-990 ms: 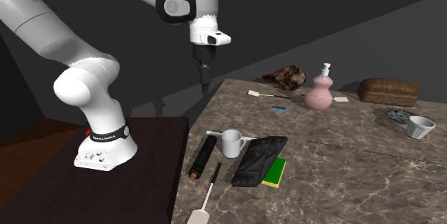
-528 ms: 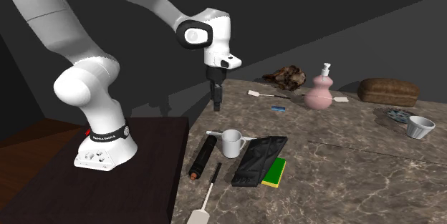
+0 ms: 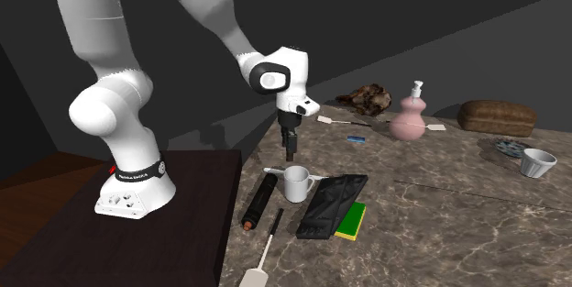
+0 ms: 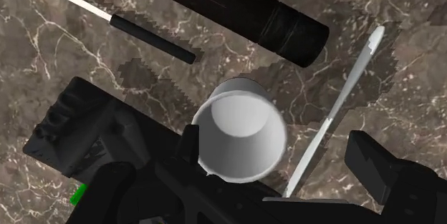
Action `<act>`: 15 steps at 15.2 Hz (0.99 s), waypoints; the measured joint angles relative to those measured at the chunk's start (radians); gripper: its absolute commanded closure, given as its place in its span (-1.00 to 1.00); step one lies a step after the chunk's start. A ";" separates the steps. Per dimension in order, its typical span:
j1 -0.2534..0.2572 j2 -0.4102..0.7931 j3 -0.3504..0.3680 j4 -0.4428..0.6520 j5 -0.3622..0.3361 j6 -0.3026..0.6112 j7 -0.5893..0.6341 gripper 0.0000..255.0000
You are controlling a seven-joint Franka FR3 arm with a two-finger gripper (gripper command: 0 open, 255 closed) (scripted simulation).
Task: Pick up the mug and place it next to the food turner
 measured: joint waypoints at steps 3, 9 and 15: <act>0.013 0.136 -0.004 0.063 -0.044 0.064 0.052 -1.00; 0.041 0.280 -0.023 0.123 -0.093 0.139 0.110 -1.00; 0.051 0.342 -0.043 0.130 -0.120 0.192 0.128 -1.00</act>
